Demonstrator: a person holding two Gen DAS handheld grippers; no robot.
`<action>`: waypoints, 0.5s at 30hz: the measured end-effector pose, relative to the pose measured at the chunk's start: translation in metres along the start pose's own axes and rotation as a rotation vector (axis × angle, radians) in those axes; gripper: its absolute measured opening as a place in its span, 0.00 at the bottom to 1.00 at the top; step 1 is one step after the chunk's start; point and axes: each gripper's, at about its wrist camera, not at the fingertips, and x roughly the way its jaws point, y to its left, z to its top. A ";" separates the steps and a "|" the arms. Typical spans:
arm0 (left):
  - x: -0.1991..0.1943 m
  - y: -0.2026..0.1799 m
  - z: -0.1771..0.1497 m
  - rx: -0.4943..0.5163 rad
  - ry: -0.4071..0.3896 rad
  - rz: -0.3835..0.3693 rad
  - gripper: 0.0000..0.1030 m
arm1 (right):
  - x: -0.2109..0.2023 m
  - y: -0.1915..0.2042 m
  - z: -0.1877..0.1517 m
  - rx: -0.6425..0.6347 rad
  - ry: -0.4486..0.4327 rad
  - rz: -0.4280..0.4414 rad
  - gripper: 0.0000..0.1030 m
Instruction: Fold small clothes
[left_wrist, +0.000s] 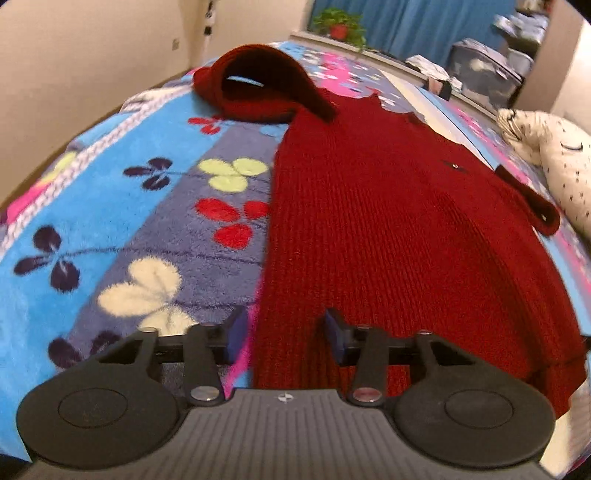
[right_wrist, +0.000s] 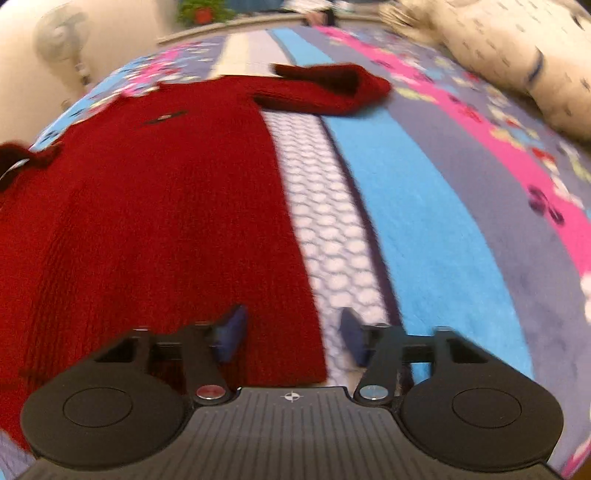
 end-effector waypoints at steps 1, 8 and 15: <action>-0.002 -0.002 -0.001 0.005 -0.003 -0.007 0.15 | -0.005 0.002 -0.001 -0.018 -0.014 0.009 0.22; -0.040 -0.013 -0.002 0.030 -0.135 -0.048 0.07 | -0.054 -0.002 0.011 0.000 -0.185 0.092 0.07; -0.100 -0.007 0.009 -0.012 -0.226 -0.115 0.06 | -0.137 -0.038 0.017 0.151 -0.350 0.180 0.06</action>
